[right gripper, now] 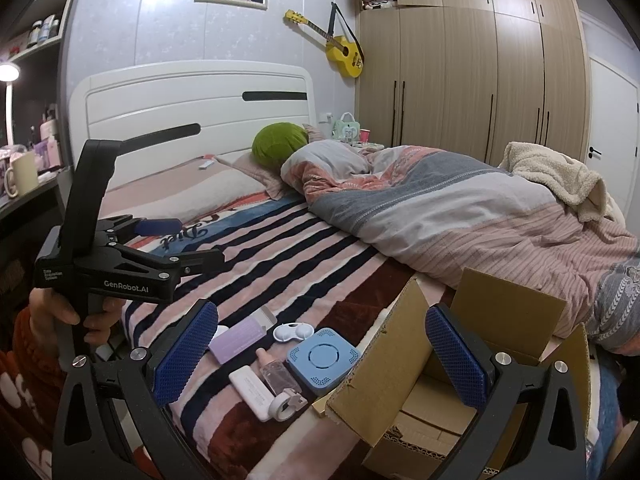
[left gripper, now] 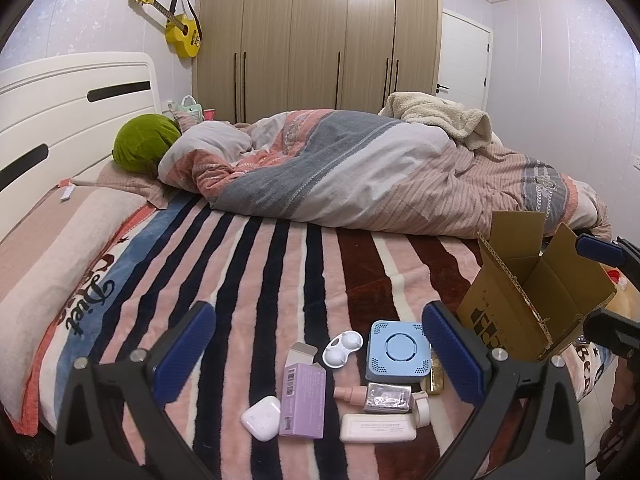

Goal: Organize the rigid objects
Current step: 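Move the right gripper to the white rectangular power bank and grasp it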

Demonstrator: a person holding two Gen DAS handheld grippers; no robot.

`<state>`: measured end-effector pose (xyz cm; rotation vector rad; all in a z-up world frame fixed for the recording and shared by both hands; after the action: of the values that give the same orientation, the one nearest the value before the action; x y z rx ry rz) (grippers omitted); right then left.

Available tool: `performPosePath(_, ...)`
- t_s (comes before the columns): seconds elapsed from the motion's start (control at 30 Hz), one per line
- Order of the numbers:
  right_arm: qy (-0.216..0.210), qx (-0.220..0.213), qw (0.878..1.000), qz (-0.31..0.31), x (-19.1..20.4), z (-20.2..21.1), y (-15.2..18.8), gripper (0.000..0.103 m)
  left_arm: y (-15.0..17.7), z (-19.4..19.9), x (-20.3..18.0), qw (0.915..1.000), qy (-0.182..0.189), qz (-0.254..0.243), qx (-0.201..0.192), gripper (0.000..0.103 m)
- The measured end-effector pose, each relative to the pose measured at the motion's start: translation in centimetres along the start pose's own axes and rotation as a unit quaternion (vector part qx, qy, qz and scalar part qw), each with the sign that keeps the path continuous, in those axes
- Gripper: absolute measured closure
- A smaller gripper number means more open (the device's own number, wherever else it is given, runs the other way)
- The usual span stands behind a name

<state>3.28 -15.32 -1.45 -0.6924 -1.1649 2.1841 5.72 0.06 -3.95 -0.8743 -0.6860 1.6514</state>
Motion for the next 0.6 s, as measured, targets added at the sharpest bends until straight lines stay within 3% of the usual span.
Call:
performPosePath(0.27,0.005,0.007,1.0,0.015,0.7,-0.1,-0.2,0.0,0.0,0.4,0.6,0.9994,0.034,-0.003,0.009,0.0)
performPosePath(0.4,0.007,0.002,0.999,0.031,2.0,-0.2,-1.1,0.0,-0.4,0.9,1.1,0.999,0.018,-0.038,-0.013,0.0)
performPosePath(0.5,0.016,0.002,0.996,0.085,4.1,-1.1,-1.7,0.0,-0.3,1.0,2.6,0.9995,0.011,-0.028,0.007,0.0)
performPosePath(0.6,-0.005,0.012,0.993,0.117,6.6,-2.9,-1.4,0.016,0.2,0.6,4.5,0.9992,-0.01,-0.033,0.022,0.0)
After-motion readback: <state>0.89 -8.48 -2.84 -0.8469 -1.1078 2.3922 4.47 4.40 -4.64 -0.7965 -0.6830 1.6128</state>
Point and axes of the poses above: each gripper's, at about its wrist camera, not at the fingertips, and z roughly against the way its jaws point, x to its left, y to its underside, the point moved 7 cm from there along -z, roughly the way its jaws point, and after that the axes turned 10 degrees about z, right-handed, at the moved point
